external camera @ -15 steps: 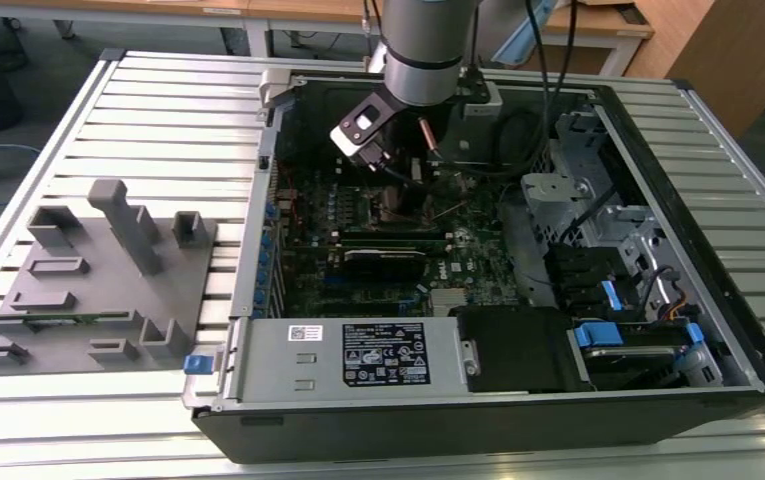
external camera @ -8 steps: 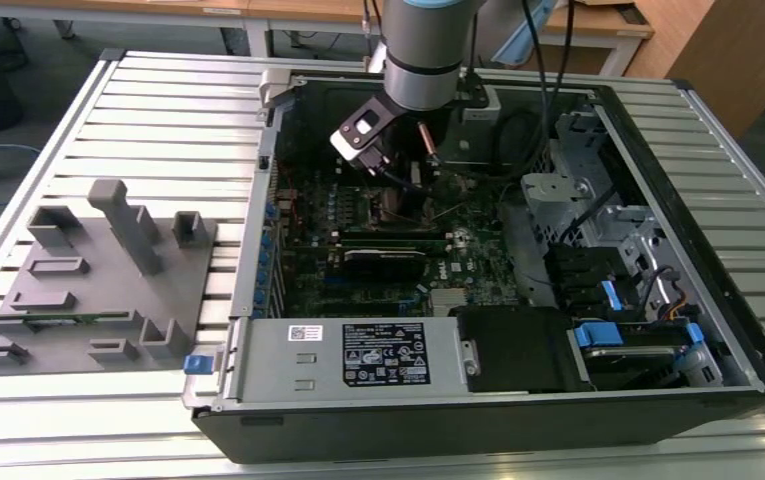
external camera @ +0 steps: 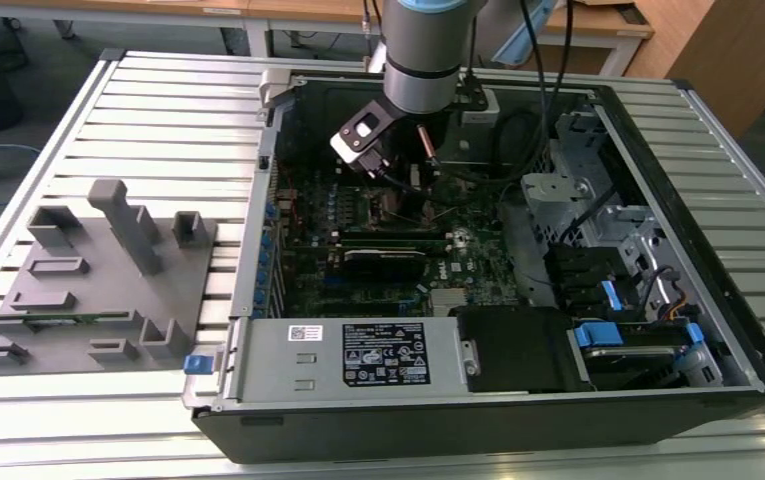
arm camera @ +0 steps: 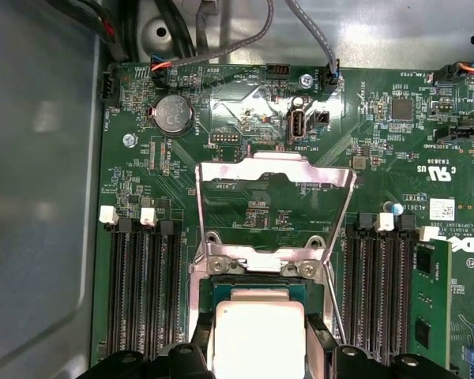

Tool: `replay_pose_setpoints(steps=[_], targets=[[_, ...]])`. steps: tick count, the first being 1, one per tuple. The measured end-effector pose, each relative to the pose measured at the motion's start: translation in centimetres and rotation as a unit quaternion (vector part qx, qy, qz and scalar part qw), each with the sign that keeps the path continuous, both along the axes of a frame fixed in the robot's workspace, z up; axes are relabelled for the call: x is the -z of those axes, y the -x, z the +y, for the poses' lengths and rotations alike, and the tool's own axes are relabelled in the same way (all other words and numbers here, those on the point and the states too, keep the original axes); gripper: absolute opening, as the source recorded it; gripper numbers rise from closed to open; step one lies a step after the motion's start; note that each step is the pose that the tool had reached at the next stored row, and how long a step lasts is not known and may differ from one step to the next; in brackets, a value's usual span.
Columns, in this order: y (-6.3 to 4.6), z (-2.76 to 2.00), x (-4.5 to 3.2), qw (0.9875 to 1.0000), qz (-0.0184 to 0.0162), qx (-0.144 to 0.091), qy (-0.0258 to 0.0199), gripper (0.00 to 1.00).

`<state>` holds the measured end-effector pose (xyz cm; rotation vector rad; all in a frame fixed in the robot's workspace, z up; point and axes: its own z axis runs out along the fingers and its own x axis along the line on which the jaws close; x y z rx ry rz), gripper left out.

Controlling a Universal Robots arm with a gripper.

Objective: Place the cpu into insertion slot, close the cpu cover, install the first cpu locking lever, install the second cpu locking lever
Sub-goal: 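Place the cpu into insertion slot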

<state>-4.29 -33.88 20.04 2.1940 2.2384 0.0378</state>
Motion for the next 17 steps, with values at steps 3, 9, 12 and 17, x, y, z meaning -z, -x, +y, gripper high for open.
replay_pose_setpoints(steps=[3,9,12,17], targets=[[0.08,0.00,0.05,1.0000,-0.0001,0.000,-0.0002,0.54],[0.12,0.00,0.41,1.0000,-0.0001,0.000,-0.0001,0.54],[0.11,0.00,0.50,1.0000,-0.0001,0.000,-0.0001,0.54],[0.12,0.00,0.55,1.0000,0.0000,0.000,0.0000,0.54]])
